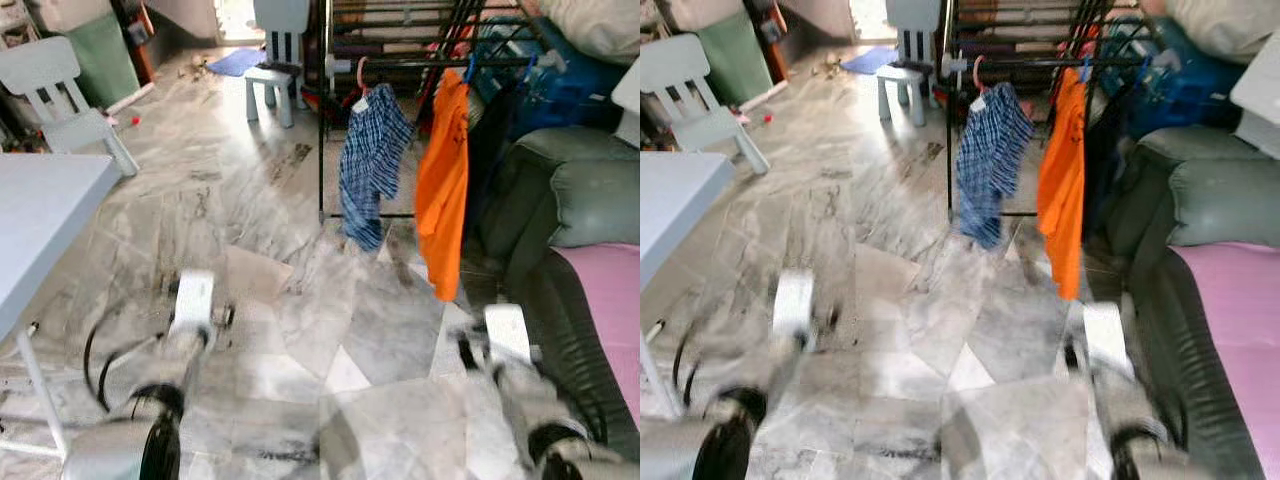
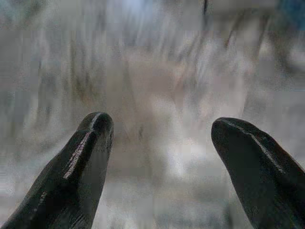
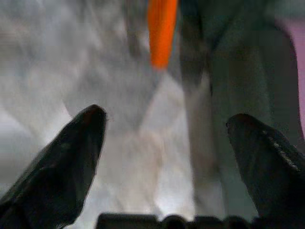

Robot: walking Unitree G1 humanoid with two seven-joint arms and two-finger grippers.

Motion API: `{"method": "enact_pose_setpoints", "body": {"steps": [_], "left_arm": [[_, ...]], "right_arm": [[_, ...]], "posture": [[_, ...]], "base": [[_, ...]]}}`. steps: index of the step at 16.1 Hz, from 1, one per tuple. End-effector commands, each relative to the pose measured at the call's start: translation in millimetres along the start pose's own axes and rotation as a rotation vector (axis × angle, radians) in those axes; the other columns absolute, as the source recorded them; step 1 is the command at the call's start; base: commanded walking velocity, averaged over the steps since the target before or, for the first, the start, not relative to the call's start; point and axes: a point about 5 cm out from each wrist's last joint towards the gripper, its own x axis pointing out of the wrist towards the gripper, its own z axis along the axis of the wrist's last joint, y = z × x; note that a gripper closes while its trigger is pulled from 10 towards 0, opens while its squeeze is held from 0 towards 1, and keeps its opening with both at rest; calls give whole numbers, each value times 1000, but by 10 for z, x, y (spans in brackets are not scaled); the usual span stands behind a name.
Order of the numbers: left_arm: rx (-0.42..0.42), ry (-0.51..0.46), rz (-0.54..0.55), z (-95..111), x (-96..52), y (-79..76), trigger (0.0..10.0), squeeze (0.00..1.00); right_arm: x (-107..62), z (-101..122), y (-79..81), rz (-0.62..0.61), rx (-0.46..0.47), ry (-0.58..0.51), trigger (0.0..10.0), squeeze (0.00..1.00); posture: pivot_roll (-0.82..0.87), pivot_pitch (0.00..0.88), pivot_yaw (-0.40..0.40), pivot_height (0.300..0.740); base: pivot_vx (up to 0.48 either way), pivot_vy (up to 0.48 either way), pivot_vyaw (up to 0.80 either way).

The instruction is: Hang hanger

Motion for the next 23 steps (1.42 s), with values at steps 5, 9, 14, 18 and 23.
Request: {"method": "enact_pose_setpoints", "body": {"steps": [5, 9, 14, 18, 23], "left_arm": [[43, -280, -241, 201, -216, -139, 10000, 0], [154, -300, -311, 90, -662, -13, 10000, 0], [14, -380, -133, 131, -1066, -134, 10000, 0], [76, -324, -151, -62, -1265, -154, 10000, 0], [119, -325, -260, 38, -1264, -263, 10000, 0]], "right_arm": [[-109, 592, 267, 148, 9, -332, 10000, 0], [-417, 715, 312, 246, -49, -371, 10000, 0], [-714, 621, 455, 197, 7, -383, 10000, 0], [-889, 478, 395, 52, 41, -339, 10000, 0], [-919, 620, 354, 25, -59, -376, 10000, 0]], "posture": [[-113, 95, 1, 740], [-104, 75, 22, 740], [-88, 72, 12, 740], [-77, 92, 11, 740], [-77, 120, -16, 740]], "base": [[0, 0, 0], [0, 0, 0], [0, 0, 0], [0, 0, 0], [0, 0, 0]]}}
